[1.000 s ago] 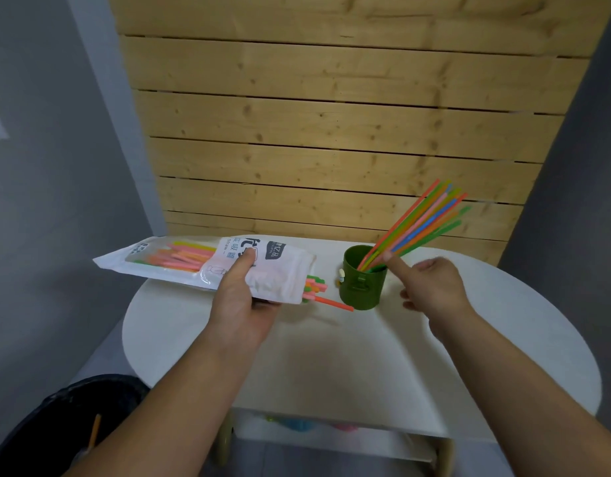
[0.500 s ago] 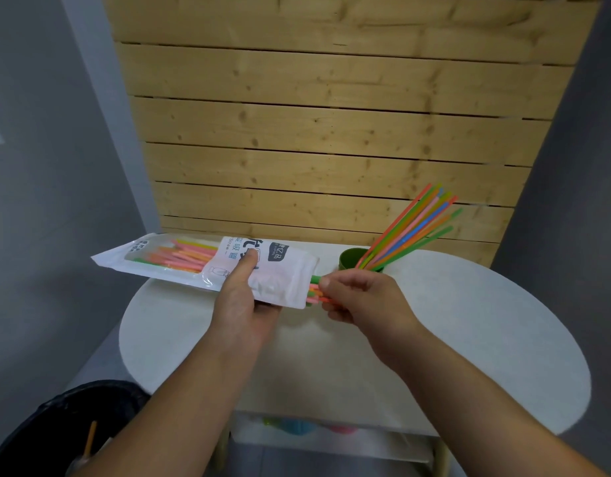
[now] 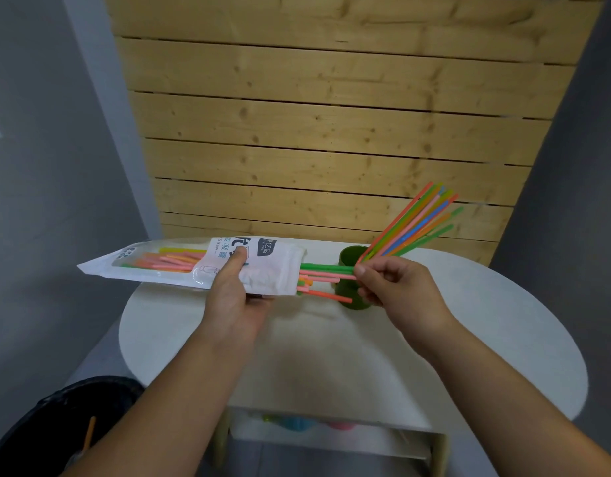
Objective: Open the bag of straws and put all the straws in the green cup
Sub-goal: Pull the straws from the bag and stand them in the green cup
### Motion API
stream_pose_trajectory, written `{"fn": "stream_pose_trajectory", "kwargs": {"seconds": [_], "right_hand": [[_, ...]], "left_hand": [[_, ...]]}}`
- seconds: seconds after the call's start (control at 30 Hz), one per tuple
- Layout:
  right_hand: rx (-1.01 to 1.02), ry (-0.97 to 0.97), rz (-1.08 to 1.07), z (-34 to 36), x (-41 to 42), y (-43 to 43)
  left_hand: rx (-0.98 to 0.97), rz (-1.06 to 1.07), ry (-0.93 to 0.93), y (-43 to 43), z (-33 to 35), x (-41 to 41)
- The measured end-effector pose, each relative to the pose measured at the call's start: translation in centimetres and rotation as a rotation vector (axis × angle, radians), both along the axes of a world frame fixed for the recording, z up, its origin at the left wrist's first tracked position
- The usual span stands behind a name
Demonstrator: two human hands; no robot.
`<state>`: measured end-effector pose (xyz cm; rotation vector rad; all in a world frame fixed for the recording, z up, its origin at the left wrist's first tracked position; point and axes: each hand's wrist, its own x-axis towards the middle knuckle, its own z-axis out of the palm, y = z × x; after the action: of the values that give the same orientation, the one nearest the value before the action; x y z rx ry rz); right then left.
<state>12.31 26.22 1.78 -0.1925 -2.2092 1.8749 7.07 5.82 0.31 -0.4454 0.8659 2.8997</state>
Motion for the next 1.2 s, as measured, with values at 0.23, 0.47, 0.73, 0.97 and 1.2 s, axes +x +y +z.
{"fn": "stream_pose_trajectory", "kwargs": {"seconds": [0.23,0.47,0.73,0.97,1.2], "right_hand": [[-0.155,-0.169,0.119,-0.3,0.5,-0.1],[-0.091,-0.123,0.135,-1.3,0.3,-4.3],[-0.206,0.052,-0.066,0.1,0.3,-5.3],[-0.245,0.129,-0.145,1.8,0.3,-2.8],[-0.422,0.215,-0.225,3.2,0.1,2.5]], "left_hand": [[0.037,0.053,-0.022,-0.3,0.0,-0.4],[0.033,0.001,-0.028,0.8,0.0,0.1],[0.057,0.019,-0.036,0.6,-0.1,0.0],[0.083,0.051,-0.053,0.1,-0.3,-0.6],[0.035,0.089,-0.075,-0.7,-0.8,-1.1]]}}
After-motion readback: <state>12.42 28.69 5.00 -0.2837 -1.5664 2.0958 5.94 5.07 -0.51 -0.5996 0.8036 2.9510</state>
